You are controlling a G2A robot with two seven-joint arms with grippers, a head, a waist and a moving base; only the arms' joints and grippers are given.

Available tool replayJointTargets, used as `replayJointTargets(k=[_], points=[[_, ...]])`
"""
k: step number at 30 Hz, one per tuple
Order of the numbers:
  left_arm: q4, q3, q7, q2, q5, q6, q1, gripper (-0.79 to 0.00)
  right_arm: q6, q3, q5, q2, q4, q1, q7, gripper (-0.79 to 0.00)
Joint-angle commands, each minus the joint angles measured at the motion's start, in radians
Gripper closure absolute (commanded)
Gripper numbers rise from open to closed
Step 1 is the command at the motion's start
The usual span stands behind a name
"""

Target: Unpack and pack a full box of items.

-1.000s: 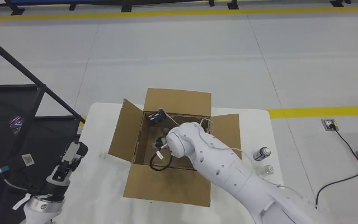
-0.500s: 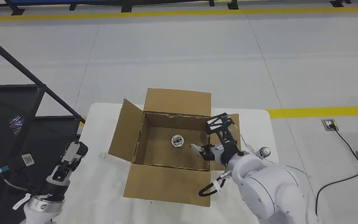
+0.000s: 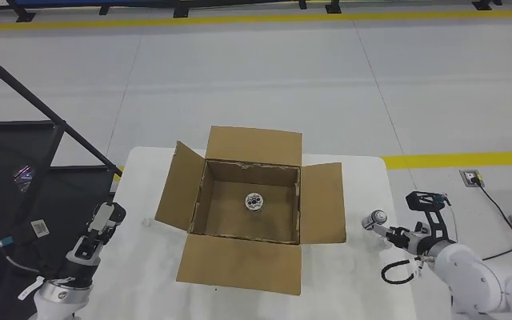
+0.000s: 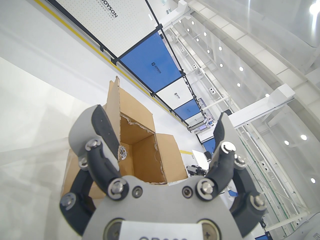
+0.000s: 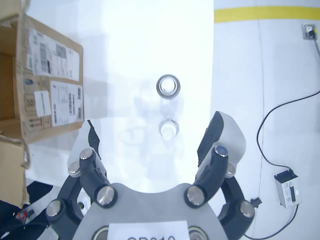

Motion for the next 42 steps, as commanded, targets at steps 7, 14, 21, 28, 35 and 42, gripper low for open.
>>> replayJointTargets(k=[7, 14, 21, 28, 35, 42], points=[[0.0, 0.0, 0.0, 0.0, 0.0, 0.0, 0.0, -0.785, -0.052, -0.018, 0.047, 0.01, 0.154, 0.008, -0.045, -0.785], [0.0, 0.0, 0.0, 0.0, 0.0, 0.0, 0.0, -0.785, -0.039, -0.06, 0.006, 0.018, 0.227, 0.038, -0.066, -0.391], [0.0, 0.0, 0.0, 0.0, 0.0, 0.0, 0.0, -0.785, -0.007, -0.072, -0.022, 0.026, 0.253, 0.054, -0.068, -0.08], [0.0, 0.0, 0.0, 0.0, 0.0, 0.0, 0.0, -0.785, 0.009, -0.066, -0.021, 0.034, 0.235, 0.047, -0.078, 0.0], [0.0, 0.0, 0.0, 0.0, 0.0, 0.0, 0.0, -0.785, 0.028, -0.007, 0.047, 0.041, 0.074, 0.005, -0.115, 0.0], [0.0, 0.0, 0.0, 0.0, 0.0, 0.0, 0.0, -0.785, 0.074, 0.031, 0.105, 0.045, -0.215, -0.034, -0.138, 0.0]])
